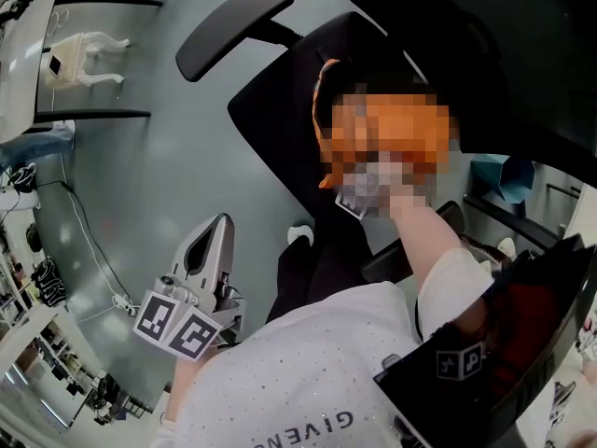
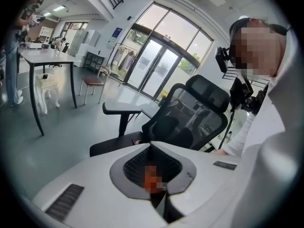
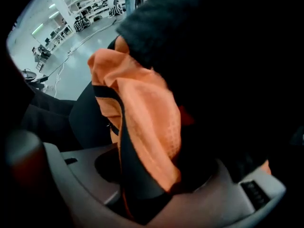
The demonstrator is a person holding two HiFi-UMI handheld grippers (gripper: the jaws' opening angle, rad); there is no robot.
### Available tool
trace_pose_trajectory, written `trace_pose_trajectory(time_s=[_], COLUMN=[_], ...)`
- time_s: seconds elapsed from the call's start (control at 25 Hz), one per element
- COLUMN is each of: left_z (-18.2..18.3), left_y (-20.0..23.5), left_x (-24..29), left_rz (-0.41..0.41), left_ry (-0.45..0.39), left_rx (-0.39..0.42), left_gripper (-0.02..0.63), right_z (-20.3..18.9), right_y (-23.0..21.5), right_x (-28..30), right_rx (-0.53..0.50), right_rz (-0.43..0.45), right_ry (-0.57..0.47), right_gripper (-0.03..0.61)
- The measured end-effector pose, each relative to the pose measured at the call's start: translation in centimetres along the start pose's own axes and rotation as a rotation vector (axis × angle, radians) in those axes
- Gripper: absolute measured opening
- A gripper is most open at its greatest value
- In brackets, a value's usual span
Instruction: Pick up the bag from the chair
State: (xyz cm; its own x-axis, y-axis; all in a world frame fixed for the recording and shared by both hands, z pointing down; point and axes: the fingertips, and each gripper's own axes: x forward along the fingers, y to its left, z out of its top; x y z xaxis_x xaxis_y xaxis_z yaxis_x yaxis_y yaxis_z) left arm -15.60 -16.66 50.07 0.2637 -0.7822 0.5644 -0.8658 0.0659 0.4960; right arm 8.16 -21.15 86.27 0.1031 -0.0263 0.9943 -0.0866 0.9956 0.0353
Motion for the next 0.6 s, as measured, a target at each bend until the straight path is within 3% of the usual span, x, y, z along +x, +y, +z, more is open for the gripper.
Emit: trace_pose_trajectory(time_s=[0.28,0.6], left_z=[-0.1,-0.2], left_y=[0.0,0.6], left_x=[-0.1,-1.0], left_rz=[-0.025,-0.018], left_ry=[-0.003,-0.028], left_rx=[0.021,0.005], left_gripper=[-0.002,-0.002], right_z=[0.6,1.1], right_y=[-0.1,-0.1], right_x=[0.9,1.4], right_rx=[0.046,0.018], right_rz=[-0.011,-0.002], right_ry=[-0.026,-0.059], right_gripper=[0.255,0.235])
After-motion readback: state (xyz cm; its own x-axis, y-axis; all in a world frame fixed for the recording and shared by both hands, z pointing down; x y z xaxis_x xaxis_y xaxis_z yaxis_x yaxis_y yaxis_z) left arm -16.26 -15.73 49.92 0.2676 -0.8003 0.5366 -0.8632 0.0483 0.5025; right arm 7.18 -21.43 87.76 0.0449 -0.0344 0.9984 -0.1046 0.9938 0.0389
